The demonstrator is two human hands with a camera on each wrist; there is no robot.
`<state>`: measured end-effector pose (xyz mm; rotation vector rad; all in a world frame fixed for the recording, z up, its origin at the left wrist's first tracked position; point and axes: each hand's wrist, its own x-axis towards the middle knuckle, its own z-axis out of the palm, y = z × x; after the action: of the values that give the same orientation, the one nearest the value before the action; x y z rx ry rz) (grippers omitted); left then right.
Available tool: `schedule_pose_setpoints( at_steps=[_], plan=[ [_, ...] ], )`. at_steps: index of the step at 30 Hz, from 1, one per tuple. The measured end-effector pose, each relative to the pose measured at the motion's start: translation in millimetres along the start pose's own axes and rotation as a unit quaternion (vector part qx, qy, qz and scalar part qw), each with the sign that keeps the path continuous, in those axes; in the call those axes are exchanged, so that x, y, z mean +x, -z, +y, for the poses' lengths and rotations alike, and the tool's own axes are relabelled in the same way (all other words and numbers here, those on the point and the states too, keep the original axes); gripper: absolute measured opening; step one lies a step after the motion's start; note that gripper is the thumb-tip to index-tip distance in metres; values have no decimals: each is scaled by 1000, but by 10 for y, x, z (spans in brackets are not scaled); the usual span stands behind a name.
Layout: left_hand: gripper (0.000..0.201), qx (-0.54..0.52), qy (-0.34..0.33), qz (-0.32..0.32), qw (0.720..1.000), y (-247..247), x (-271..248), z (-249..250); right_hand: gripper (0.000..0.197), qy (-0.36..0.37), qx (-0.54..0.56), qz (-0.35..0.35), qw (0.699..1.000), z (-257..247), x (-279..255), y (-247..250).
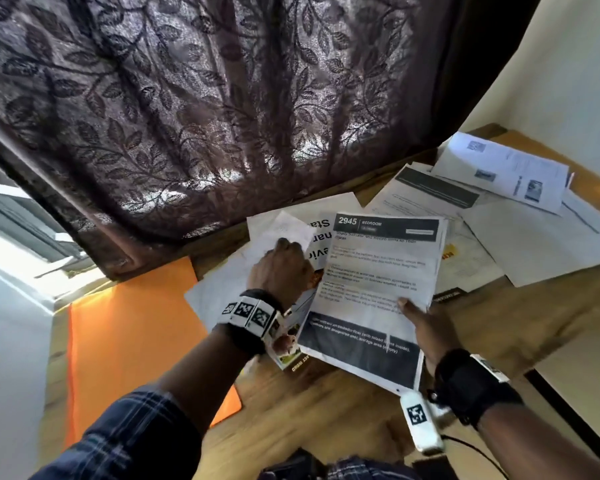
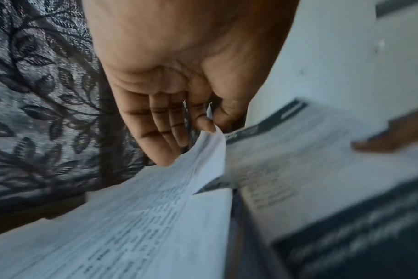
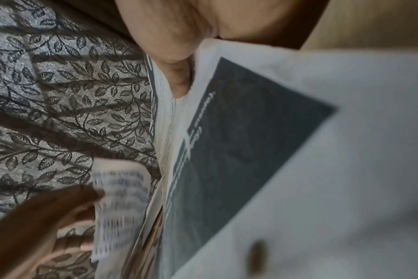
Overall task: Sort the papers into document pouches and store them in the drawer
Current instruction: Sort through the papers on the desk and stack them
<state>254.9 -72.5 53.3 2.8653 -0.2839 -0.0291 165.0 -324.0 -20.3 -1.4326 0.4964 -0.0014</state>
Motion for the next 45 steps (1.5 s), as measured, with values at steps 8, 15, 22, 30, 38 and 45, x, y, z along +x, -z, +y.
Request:
schedule_pose_setpoints(
  at_steps=[8,15,22,30,38,45],
  plan=[
    [24,-319,90,-149,932,-110,233,739,19,26,-46,-98,994,-129,35,-105],
    [18,-451,145,-163,865,-221,417,1107,40,83,-113,-128,982,-217,201,8],
    [21,-428,95,-168,883,-285,476,1081,20,49,-135,-125,982,-242,420,194],
    [74,-351,275,25,895,-423,323,235,26,8,-9,-152,988,-336,543,310],
    [29,-582,206,9,786,-312,166,232,24,39,-49,-219,974,-517,609,134],
    [21,-645,153,148,734,-19,5,299,19,105,-80,-243,961,-906,658,-41]
  ],
)
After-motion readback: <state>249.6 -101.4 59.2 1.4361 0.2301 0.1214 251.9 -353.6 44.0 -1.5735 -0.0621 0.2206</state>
